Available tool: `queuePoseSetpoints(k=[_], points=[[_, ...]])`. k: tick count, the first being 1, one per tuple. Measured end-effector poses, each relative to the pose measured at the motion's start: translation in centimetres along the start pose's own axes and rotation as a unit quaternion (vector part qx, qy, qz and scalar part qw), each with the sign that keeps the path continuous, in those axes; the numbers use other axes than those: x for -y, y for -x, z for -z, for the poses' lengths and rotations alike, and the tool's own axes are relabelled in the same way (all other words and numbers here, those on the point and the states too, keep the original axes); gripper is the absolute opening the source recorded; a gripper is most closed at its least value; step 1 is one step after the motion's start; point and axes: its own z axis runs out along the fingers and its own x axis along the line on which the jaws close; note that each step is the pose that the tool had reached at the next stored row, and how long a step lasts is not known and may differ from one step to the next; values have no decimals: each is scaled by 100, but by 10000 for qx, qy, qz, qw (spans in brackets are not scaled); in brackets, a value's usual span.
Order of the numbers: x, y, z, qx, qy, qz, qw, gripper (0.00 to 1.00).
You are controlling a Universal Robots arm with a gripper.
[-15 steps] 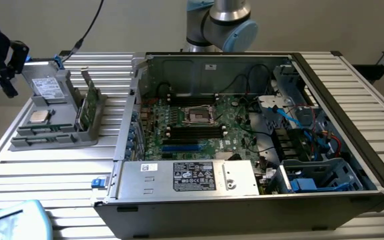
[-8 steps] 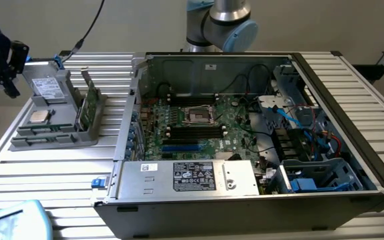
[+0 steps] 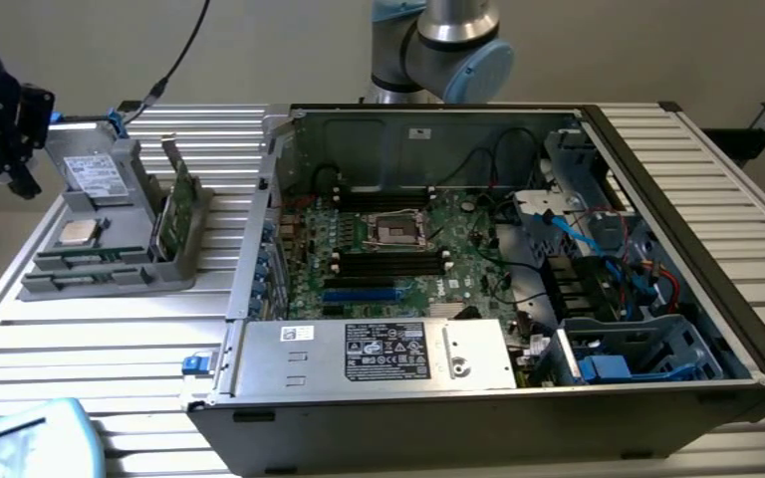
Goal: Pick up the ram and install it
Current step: 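Pick up the ram and move it above insertion slot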
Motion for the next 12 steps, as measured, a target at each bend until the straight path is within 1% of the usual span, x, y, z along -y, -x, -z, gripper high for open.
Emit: queuePoseSetpoints(k=[3,6,9,12], points=[[1,0,-13,-21,-9,275,9996,11],[2,1,-25,-44,-16,546,9985,11],[3,1,-34,-66,-21,813,9967,11],[3,1,-42,-90,-27,1086,9940,11]])
